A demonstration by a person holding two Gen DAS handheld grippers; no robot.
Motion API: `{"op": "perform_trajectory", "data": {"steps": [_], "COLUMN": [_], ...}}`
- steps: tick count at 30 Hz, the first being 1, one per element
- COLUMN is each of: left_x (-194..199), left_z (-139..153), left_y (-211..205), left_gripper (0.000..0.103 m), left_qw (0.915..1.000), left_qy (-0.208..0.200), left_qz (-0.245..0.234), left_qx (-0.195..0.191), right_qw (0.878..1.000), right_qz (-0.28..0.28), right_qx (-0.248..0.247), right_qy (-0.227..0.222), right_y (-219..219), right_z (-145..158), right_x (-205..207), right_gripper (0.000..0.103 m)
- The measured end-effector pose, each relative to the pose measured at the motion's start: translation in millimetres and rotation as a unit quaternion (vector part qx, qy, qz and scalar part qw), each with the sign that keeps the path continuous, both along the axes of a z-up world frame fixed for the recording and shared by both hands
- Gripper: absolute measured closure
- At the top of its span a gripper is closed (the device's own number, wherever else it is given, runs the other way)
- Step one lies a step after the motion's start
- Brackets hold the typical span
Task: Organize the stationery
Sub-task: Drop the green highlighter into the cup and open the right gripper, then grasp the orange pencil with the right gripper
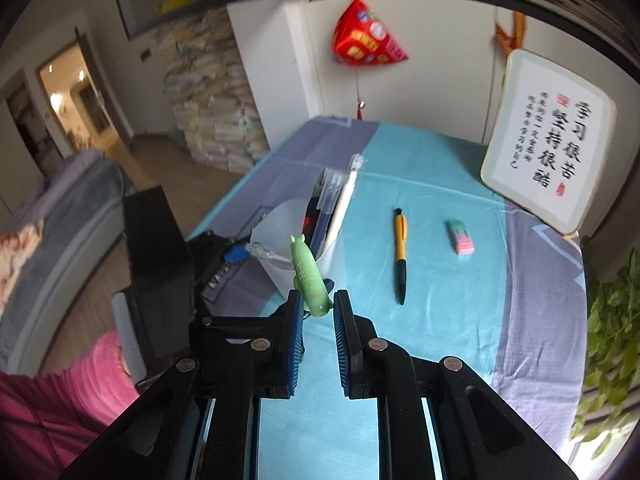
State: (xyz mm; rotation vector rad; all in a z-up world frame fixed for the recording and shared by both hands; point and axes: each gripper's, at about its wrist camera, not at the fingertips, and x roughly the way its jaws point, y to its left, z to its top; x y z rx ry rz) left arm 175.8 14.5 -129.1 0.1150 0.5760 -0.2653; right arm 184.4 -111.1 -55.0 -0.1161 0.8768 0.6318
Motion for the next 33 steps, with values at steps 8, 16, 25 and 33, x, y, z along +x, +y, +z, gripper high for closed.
{"op": "perform_trajectory", "data": {"steps": [8, 16, 25, 33], "left_x": [2, 4, 2, 3], "left_z": [-1, 1, 0, 0], "left_y": [5, 6, 4, 3], "left_gripper": [0.033, 0.034, 0.034, 0.034], "left_qw": [0.9999, 0.9999, 0.9999, 1.0000], "left_qy": [0.007, 0.009, 0.006, 0.006], "left_qz": [-0.001, -0.003, 0.000, 0.001], "left_qx": [-0.012, -0.013, -0.008, -0.003], "right_qw": [0.998, 0.996, 0.995, 0.994], "right_qz": [0.018, -0.001, -0.097, -0.073], "right_qx": [-0.040, 0.036, -0.025, -0.060], "right_qy": [0.050, 0.080, 0.019, 0.051], "right_y": [31, 17, -31, -2], "right_z": [13, 13, -27, -91], "right_x": [39, 49, 64, 91], "right_gripper": [0.087, 0.087, 0.079, 0.079]}}
